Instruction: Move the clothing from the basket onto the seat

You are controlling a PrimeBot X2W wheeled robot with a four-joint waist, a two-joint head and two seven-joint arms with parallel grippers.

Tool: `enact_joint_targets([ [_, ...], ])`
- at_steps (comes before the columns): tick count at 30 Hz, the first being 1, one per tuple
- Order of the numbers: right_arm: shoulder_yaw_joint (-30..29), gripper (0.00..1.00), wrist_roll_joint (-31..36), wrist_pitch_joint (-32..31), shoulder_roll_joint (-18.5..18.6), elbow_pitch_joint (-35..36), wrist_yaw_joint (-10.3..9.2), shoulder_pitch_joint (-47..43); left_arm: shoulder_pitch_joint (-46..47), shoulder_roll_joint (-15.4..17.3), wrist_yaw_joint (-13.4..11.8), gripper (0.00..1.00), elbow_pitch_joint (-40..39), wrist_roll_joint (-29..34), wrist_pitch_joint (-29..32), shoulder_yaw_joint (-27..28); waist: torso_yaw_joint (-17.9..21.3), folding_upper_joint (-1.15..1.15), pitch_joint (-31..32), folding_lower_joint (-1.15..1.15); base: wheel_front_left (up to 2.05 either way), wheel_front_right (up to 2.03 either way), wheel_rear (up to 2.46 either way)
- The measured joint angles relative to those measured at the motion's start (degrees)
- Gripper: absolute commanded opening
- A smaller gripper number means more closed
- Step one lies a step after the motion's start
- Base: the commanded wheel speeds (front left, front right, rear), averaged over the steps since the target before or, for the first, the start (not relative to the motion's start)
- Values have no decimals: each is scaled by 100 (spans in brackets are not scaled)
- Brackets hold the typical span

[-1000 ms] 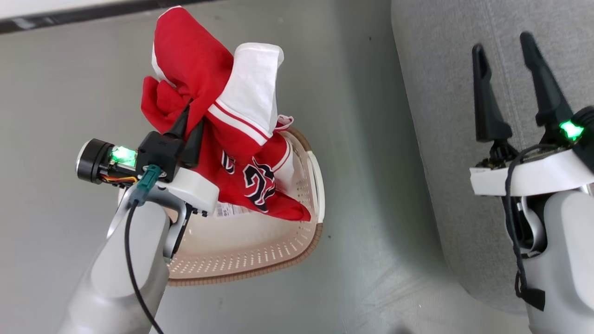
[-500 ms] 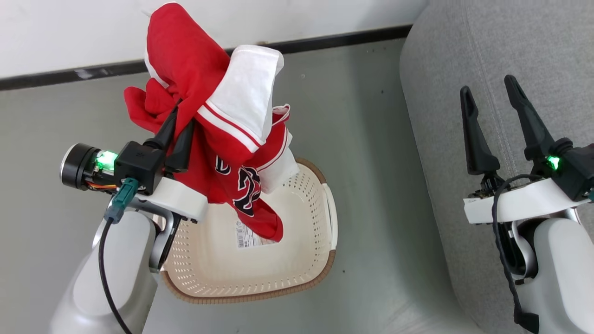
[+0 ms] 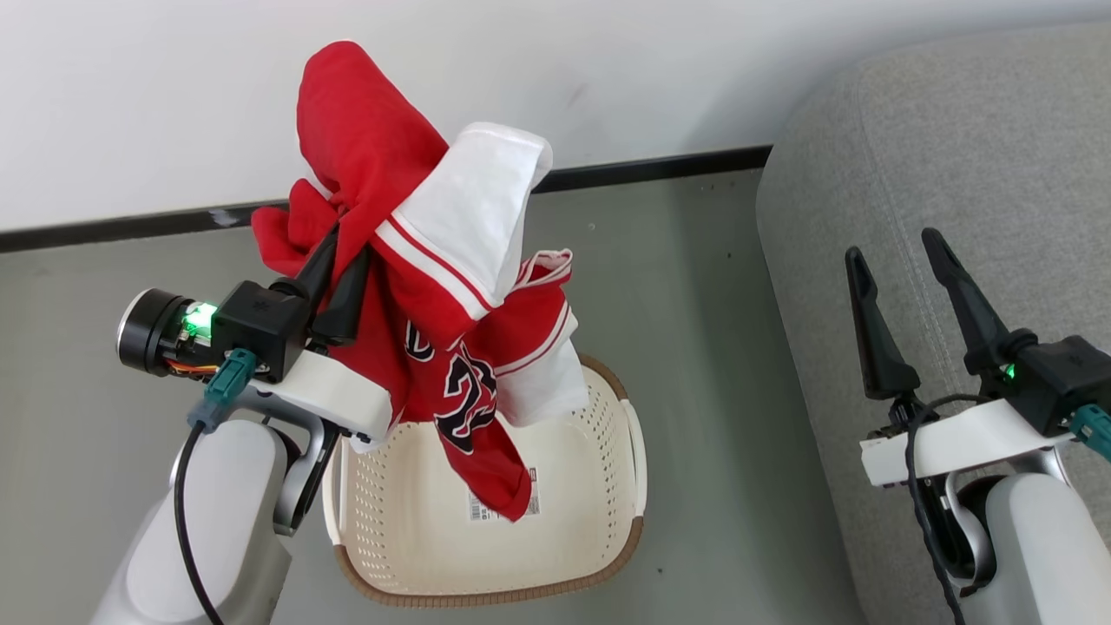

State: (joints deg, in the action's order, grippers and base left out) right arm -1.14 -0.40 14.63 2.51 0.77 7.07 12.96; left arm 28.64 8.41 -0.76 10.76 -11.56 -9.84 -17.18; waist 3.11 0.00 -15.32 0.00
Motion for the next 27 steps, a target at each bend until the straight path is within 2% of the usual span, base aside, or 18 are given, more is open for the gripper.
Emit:
enact_joint_targets([
  [15, 250, 100, 43, -1, -3, -104, 0, -475, 23, -38, 197, 0, -465, -138, 537, -171, -122, 0, 670, 0, 0, 0, 0],
  [27, 929, 100, 110, -1, 18, -140, 0, -587, 308, -127, 322, 0, -676, -207, 935, -349, -170, 0, 958, 0, 0, 0, 0],
])
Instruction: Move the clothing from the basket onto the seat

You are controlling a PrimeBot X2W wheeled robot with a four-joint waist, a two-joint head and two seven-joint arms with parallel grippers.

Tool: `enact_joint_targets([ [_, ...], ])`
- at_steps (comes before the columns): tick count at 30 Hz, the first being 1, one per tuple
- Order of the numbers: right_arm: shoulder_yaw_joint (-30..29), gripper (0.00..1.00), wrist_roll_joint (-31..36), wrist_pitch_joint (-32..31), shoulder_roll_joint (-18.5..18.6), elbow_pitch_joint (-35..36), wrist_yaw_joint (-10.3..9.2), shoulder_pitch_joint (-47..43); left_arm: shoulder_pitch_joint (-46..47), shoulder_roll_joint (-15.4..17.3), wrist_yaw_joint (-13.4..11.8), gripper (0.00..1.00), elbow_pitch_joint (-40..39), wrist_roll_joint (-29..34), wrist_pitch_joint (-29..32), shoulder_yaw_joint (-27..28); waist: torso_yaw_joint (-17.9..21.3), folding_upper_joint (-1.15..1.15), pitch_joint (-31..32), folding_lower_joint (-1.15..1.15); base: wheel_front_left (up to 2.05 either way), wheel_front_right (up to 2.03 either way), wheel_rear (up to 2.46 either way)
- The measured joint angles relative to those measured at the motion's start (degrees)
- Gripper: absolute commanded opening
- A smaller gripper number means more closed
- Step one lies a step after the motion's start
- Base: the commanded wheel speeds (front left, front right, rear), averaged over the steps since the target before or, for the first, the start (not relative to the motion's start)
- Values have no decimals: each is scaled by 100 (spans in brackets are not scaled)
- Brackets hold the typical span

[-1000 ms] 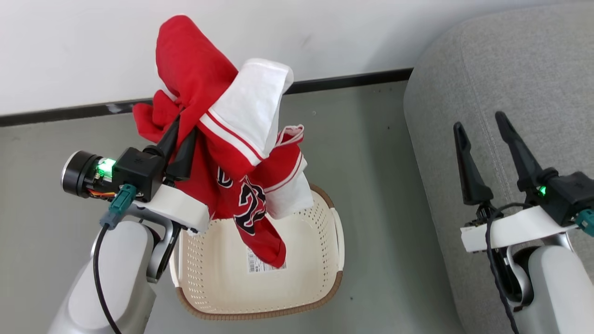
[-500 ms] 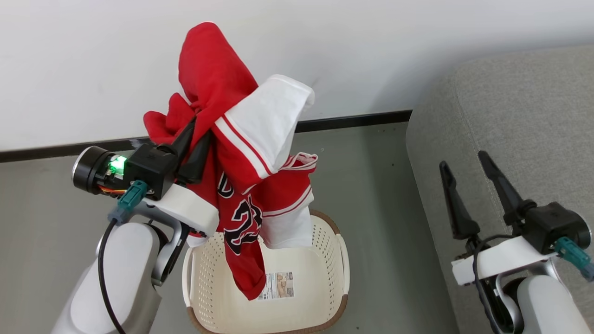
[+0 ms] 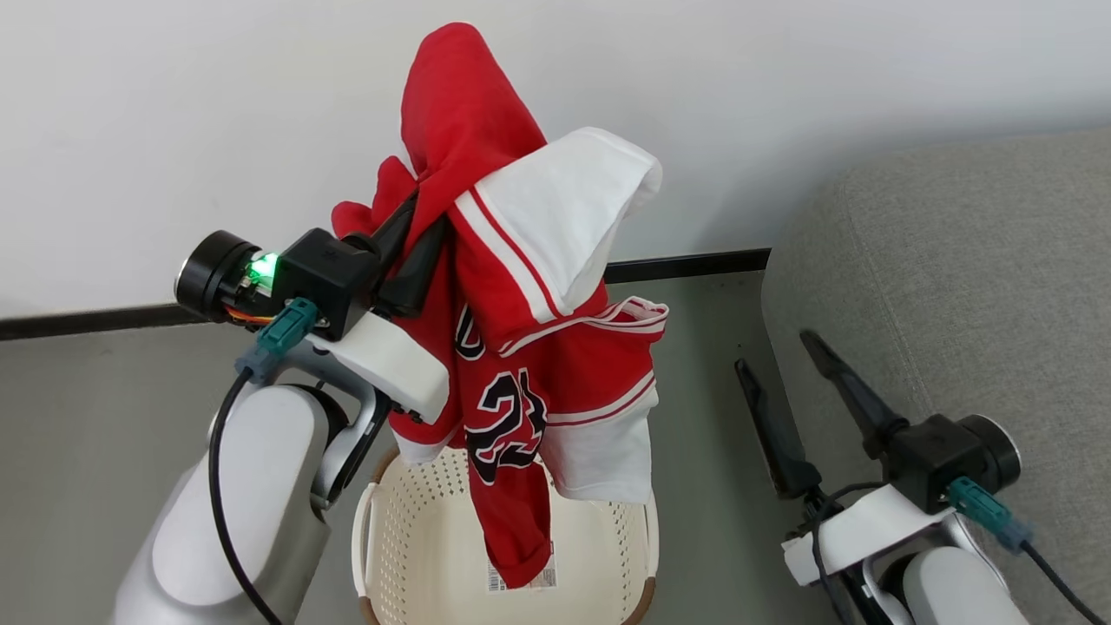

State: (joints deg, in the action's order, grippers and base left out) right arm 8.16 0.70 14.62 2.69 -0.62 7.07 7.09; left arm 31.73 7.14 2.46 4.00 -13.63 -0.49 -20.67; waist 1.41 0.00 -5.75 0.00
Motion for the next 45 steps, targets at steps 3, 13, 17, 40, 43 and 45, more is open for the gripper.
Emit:
enact_joint_targets([
  [3, 250, 100, 1, 0, 67, -19, 1, 3, 101, -33, 27, 0, -62, -2, 92, -54, -6, 0, 45, 0, 0, 0, 0],
  [13, 442, 100, 35, 0, 169, -35, 0, 23, 199, -157, 74, 0, -111, -100, 299, -202, -12, 0, 163, 0, 0, 0, 0],
  [17, 677, 100, 29, 0, 191, -103, 1, 34, 198, -183, 74, 0, -74, -102, 349, -248, -17, 0, 231, 0, 0, 0, 0],
  [40, 2295, 100, -141, 1, 154, -382, 1, 877, 198, -350, -137, 0, 249, -145, 656, -417, -80, 0, 473, 0, 0, 0, 0],
  [43, 2398, 100, -129, 0, 154, -517, 1, 935, 198, -355, -197, 0, 266, -138, 699, -412, -65, 0, 460, 0, 0, 0, 0],
  [45, 2434, 100, -124, 0, 153, -595, 1, 1002, 199, -358, -241, 0, 288, -137, 703, -412, -50, 0, 451, 0, 0, 0, 0],
])
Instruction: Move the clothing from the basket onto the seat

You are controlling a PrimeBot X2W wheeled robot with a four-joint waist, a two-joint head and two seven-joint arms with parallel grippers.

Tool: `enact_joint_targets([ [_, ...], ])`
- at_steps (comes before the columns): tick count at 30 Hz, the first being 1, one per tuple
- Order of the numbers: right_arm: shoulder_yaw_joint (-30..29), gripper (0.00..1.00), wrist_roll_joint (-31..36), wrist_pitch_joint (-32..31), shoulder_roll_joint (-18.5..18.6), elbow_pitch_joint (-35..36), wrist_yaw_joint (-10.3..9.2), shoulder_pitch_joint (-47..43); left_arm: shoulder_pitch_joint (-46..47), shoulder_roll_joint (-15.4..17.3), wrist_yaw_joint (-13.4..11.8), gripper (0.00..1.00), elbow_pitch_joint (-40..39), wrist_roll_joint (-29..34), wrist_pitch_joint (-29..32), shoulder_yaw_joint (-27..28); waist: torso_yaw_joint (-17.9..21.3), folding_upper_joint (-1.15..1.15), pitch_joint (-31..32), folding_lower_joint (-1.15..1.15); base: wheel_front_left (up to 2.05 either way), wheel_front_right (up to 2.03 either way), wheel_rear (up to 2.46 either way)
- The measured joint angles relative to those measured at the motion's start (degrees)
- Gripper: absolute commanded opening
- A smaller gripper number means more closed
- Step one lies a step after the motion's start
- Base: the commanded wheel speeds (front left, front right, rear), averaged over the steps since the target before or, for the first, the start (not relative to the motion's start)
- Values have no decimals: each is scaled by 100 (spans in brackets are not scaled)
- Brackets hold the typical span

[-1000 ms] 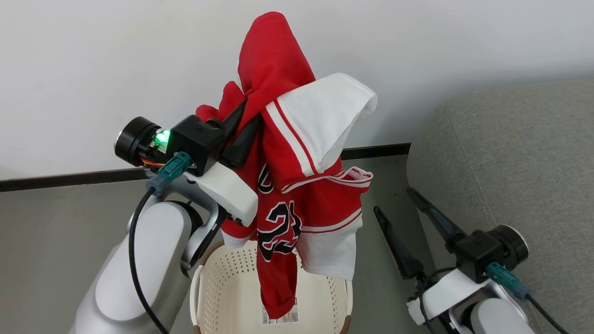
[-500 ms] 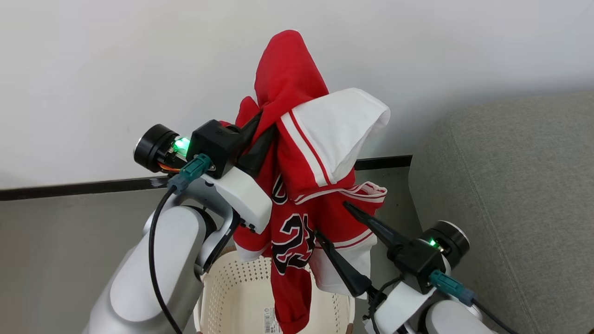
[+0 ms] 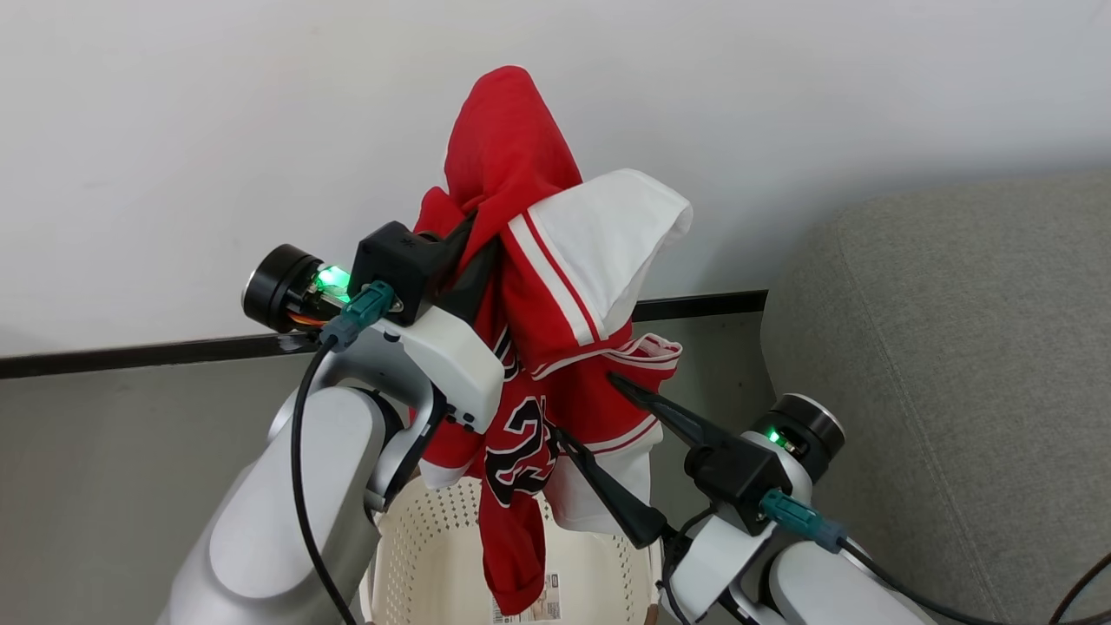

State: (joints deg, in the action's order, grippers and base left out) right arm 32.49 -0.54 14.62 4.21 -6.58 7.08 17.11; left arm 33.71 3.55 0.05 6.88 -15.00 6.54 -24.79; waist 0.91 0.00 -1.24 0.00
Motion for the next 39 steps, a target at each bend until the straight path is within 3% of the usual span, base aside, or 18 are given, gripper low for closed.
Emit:
enact_joint_targets([
  [17, 321, 100, 538, 0, -46, -636, 0, 526, 118, -83, -125, 0, 186, 9, 146, -153, 28, 0, -120, 0, 0, 0, 0],
  [39, 563, 100, 318, 0, -52, -937, 0, 859, 299, -143, -220, 0, 331, -5, 202, -566, -216, 0, -124, 0, 0, 0, 0],
])
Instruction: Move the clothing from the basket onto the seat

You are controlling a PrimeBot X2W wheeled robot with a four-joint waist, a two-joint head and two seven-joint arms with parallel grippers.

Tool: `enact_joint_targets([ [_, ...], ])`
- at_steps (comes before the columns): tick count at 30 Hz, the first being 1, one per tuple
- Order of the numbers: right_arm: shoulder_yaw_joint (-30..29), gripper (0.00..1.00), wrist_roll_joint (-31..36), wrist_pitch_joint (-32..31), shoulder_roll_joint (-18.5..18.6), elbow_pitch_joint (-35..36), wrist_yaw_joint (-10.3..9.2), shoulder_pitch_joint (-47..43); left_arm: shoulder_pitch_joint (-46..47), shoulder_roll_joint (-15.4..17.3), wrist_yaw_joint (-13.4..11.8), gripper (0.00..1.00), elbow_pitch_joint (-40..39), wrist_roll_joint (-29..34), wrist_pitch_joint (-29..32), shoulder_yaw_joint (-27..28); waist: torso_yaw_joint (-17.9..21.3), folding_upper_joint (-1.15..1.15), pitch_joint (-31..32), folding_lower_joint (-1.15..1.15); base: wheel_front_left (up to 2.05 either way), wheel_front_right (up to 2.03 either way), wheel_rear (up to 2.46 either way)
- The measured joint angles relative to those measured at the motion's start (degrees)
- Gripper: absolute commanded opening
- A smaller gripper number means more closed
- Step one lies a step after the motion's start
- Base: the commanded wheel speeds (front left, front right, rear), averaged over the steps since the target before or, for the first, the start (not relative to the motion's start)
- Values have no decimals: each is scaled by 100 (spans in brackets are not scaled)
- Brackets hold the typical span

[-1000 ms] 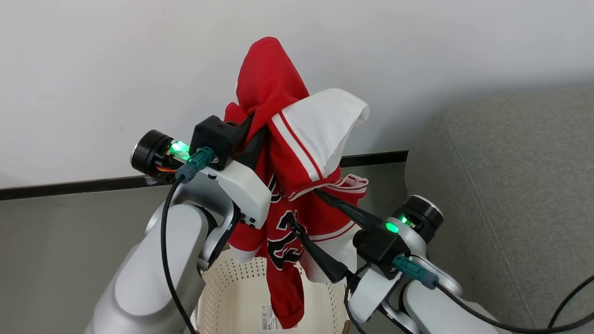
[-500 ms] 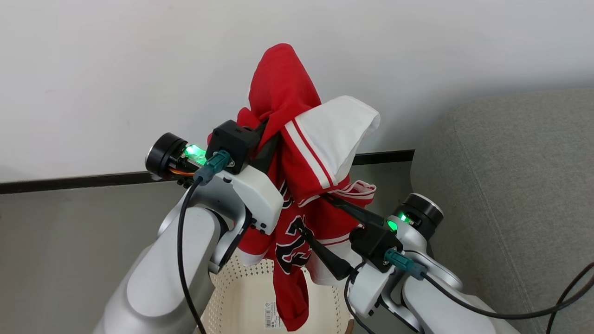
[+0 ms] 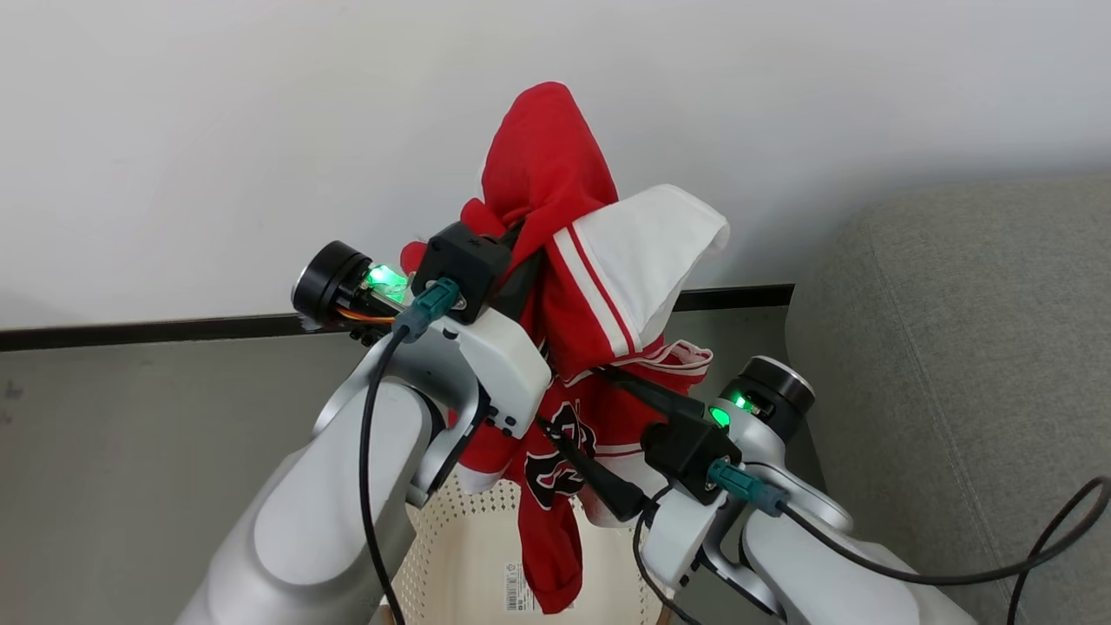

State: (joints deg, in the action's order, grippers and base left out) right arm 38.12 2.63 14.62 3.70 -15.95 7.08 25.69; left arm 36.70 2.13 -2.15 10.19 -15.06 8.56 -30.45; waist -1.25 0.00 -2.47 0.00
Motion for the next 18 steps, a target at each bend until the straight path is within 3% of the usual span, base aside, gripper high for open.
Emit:
enact_joint_targets([
  [14, -379, 100, 377, 0, -1, -325, 0, 181, 116, -8, -20, 0, -35, -118, 25, -347, -133, 0, -11, 0, 0, 0, 0],
  [15, -407, 91, 383, 1, -1, -330, 0, 181, 127, -8, -23, 0, -47, -131, 27, -356, -141, 0, -13, 0, 0, 0, 0],
  [16, -419, 75, 385, 0, 0, -335, 0, 181, 140, -7, -24, 0, -56, -155, 29, -360, -147, 0, -17, 0, 0, 0, 0],
  [17, -424, 49, 385, 0, -1, -345, 0, 181, 147, -8, -30, 0, -67, -176, 29, -360, -148, 0, -22, 0, 0, 0, 0],
  [18, -428, 38, 383, 0, -1, -358, 0, 181, 152, -8, -53, 0, -74, -201, 29, -361, -147, 0, -27, 0, 0, 0, 0],
])
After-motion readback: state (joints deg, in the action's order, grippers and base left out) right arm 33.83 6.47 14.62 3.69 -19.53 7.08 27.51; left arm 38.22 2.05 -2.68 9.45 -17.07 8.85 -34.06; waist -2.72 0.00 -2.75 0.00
